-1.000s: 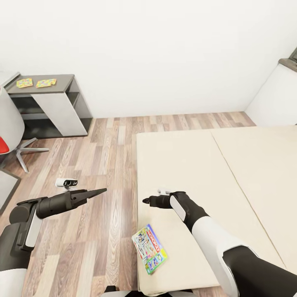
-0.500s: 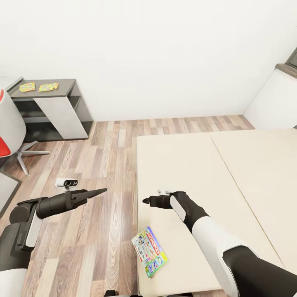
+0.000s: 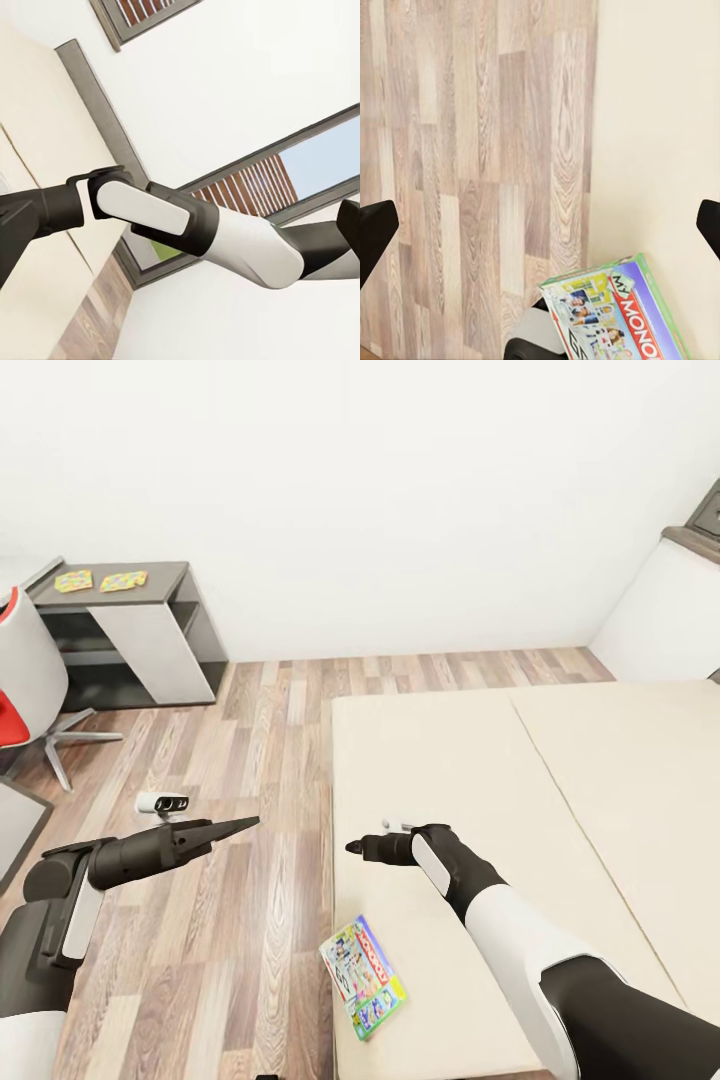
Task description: Put all the toys in the child's room - the three board games (two on the bed and one on the table), the two jigsaw puzzles on the table, and the tennis ball on the table - inside the toy box on the table in the child's room.
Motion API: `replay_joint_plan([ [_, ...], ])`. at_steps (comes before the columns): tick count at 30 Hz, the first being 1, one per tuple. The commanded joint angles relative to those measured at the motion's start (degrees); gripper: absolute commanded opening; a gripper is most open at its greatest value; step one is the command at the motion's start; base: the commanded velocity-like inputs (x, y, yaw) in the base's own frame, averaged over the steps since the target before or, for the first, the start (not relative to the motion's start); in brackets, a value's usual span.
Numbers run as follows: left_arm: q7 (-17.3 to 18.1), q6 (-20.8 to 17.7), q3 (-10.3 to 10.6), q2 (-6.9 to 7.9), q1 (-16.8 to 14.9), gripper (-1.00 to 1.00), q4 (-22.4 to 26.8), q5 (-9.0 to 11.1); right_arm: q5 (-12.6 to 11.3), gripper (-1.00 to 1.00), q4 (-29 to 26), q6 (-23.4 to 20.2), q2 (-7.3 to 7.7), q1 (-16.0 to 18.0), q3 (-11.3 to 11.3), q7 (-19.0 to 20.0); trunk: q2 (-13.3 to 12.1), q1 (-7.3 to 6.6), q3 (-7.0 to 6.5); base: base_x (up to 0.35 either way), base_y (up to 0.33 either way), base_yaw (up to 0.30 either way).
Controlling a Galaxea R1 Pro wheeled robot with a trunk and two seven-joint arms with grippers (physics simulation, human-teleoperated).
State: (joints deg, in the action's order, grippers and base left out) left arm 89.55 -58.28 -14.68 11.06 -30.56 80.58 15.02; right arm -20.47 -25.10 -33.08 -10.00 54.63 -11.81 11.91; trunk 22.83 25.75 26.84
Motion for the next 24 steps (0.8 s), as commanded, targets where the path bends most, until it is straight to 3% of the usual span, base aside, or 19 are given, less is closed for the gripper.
replay_joint_plan([
  [1, 0.23, -0.61, -0.02, 0.02, -0.03, 1.0, 0.02, -0.03, 0.16, 1.0, -0.03, -0.19, 0.0, 0.04, -0.05, 0.13, 0.09, 0.03, -0.01, 0.0, 0.0, 0.054],
  [24, 0.19, -0.61, 0.0, 0.02, -0.03, 1.0, 0.02, -0.1, 0.16, 1.0, -0.03, -0.18, 0.0, 0.04, -0.05, 0.13, 0.09, 0.03, -2.19, 0.0, 0.0, 0.064],
])
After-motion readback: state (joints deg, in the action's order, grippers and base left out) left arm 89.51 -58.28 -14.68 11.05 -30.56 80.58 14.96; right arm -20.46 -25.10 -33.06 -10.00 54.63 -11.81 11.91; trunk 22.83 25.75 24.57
